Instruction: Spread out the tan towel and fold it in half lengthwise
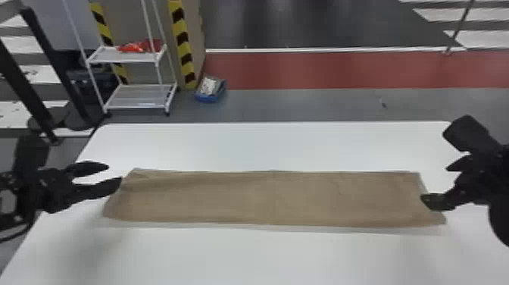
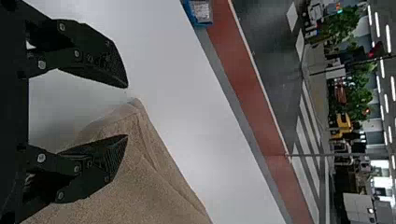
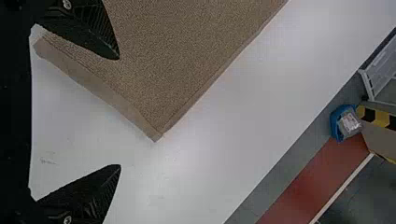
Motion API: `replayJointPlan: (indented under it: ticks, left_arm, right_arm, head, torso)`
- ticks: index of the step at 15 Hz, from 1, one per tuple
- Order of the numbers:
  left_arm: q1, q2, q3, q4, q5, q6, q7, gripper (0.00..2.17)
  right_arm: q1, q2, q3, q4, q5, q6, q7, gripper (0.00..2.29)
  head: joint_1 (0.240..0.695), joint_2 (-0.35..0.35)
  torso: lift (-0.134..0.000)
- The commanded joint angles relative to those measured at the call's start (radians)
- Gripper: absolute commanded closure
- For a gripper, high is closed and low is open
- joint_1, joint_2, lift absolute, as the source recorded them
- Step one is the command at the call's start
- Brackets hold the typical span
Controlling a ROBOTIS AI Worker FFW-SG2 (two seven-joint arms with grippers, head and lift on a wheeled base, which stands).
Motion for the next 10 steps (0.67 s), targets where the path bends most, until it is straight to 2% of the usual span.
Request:
replayJointPlan:
  ticks: [1, 5, 10]
  left_arm:
    - [0.007, -0.009, 0.006, 0.002, 0.009, -0.004, 0.019, 0.2]
    - [-0.007, -0.022, 0.008, -0.005, 0.02, 0.082, 0.079, 0.2]
    - [-0.093, -0.049, -0.004, -0.008, 0.038, 0.278, 0.071, 0.21]
  right_arm:
    - [0.006, 0.003, -0.002, -0.003, 0.0, 0.0, 0.0, 0.05]
    - [0.027, 0.006, -0.017, -0.026, -0.003, 0.0, -0.001, 0.06]
    - [0.056, 0.006, -0.04, -0.035, -0.003, -0.003, -0.005, 0.06]
  head:
    - [0.695, 0.048]
    - [0.695, 0.057]
    - [0.695, 0.053]
  torso:
    - [-0.128]
    - [-0.128]
    - [-0.128]
